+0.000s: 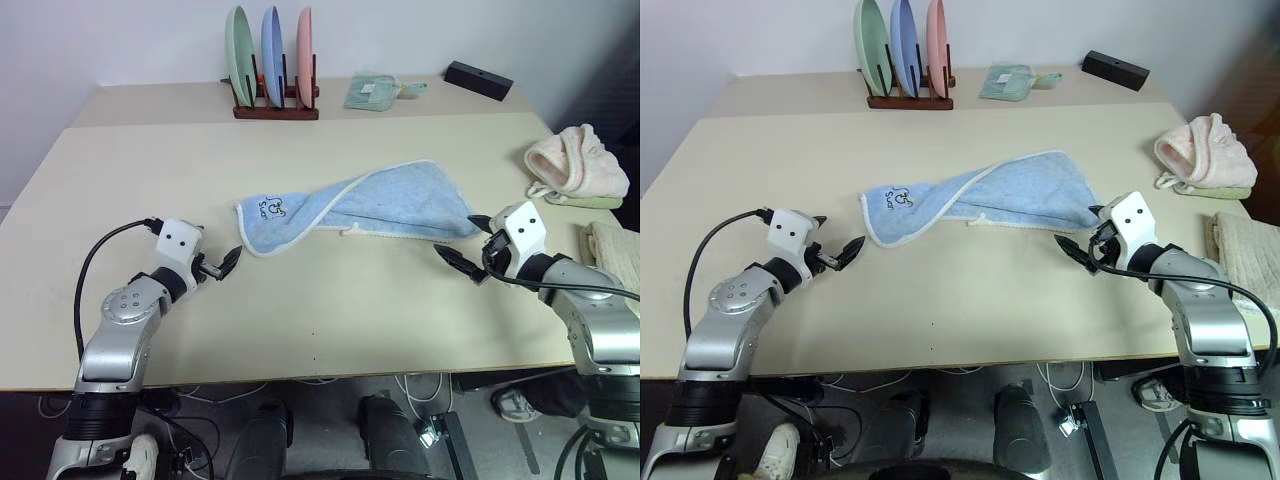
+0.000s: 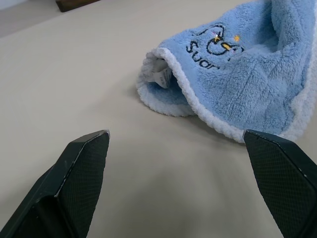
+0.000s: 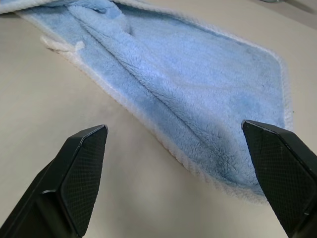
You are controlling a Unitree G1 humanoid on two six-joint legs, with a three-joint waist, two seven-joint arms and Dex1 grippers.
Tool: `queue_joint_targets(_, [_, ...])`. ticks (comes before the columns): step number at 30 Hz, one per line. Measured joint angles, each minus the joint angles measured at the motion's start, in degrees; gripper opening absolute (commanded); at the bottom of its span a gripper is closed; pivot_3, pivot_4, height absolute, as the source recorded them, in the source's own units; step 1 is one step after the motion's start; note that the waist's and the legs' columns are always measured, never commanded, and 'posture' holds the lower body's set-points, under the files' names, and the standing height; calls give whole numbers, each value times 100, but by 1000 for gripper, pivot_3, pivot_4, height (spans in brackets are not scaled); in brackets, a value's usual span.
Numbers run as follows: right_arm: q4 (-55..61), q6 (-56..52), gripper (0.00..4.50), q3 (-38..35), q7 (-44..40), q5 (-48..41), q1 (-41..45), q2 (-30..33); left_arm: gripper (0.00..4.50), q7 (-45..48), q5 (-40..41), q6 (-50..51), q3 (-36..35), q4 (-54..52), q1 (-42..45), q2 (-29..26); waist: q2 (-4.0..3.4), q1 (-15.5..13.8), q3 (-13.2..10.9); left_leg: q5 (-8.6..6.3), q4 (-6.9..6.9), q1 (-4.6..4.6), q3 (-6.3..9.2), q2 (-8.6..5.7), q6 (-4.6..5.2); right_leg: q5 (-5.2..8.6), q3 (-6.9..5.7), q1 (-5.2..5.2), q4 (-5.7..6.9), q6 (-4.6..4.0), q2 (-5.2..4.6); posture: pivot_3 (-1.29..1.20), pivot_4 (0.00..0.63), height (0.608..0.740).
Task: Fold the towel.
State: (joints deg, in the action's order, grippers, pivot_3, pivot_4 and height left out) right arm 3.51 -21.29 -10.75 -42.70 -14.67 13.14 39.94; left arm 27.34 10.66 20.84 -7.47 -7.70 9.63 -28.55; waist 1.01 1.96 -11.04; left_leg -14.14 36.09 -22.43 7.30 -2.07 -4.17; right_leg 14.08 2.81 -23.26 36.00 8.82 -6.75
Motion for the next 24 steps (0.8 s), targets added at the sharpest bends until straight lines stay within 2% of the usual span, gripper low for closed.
queue_joint_targets(12, [-305,177,4444,-141,-172,-125,-82,151,4433,41,0,-17,-3,-13,-2,-4,0,-12,0,0,2,0,0,0,0,0,0,2,0,0,0,0,150,740])
queue_joint_targets(19, [42,88,4444,188,124,-126,-143,-309,4433,278,37,-12,15,-39,23,-58,0,23,0,0,1,1,0,0,0,0,0,1,0,0,0,0,150,740])
queue_joint_targets(21, [202,-35,4444,327,179,-148,-141,-445,4433,485,128,22,241,-227,32,-45,0,11,0,0,1,0,0,0,0,0,0,2,0,0,0,0,150,740])
queue_joint_targets(24, [543,-285,4444,549,254,-241,-158,-658,4433,938,30,41,1101,-608,159,-67,0,-58,0,0,3,-1,0,-1,0,0,0,4,-2,0,-1,0,150,740])
